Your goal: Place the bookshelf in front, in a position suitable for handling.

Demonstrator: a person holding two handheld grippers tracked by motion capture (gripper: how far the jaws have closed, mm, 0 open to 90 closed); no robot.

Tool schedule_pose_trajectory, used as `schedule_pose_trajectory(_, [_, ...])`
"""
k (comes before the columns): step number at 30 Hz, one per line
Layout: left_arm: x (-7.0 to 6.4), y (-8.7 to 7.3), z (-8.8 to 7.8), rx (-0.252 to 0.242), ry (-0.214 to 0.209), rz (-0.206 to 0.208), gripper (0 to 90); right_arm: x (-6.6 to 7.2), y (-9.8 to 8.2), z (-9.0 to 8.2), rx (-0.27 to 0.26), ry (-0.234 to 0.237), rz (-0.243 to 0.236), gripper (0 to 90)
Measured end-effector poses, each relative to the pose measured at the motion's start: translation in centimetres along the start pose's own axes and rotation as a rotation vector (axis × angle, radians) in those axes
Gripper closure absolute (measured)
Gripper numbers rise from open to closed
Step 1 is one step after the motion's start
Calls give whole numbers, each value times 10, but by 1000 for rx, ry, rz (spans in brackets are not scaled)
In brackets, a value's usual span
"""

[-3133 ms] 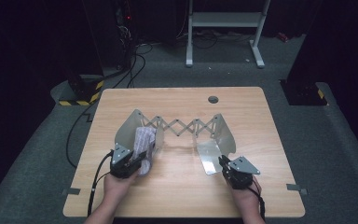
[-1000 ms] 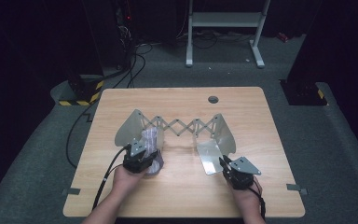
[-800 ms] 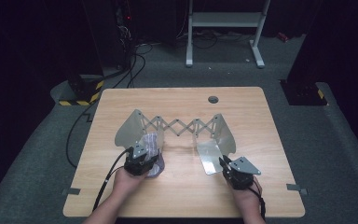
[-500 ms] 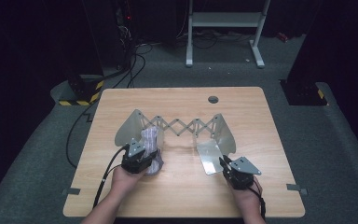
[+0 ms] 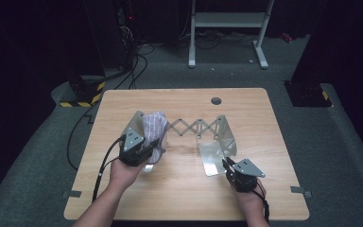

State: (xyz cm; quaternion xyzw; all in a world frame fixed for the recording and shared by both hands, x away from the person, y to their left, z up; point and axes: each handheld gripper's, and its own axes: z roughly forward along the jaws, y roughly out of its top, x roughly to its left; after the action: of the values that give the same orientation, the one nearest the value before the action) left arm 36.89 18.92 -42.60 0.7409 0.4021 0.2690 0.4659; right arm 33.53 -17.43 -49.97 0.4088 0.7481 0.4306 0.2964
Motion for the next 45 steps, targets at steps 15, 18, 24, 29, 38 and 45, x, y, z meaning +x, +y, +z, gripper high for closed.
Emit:
schedule_pose_trajectory(15, [1, -31, 18, 60, -22, -59, 687, 0, -1, 1, 3, -2, -4, 786])
schedule_pose_trajectory(18, [0, -41, 24, 94, -24, -48, 688, 0, -1, 1, 4, -2, -3, 786])
schedule_pose_trajectory(24, [-1, -56, 34, 146, -25, -44, 689, 1, -1, 1, 8, -2, -8, 786])
schedule_pose_trajectory(29, [-2, -64, 41, 180, -27, -42, 688, 1, -1, 2, 10, 0, -12, 786])
schedule_pose_trajectory(38, [-4, -78, 48, 243, -40, -36, 696, 1, -1, 2, 8, 1, -11, 786])
schedule_pose_trajectory(45, [11, -80, 36, 198, 23, -85, 696, 0, 0, 1, 4, -5, -2, 813])
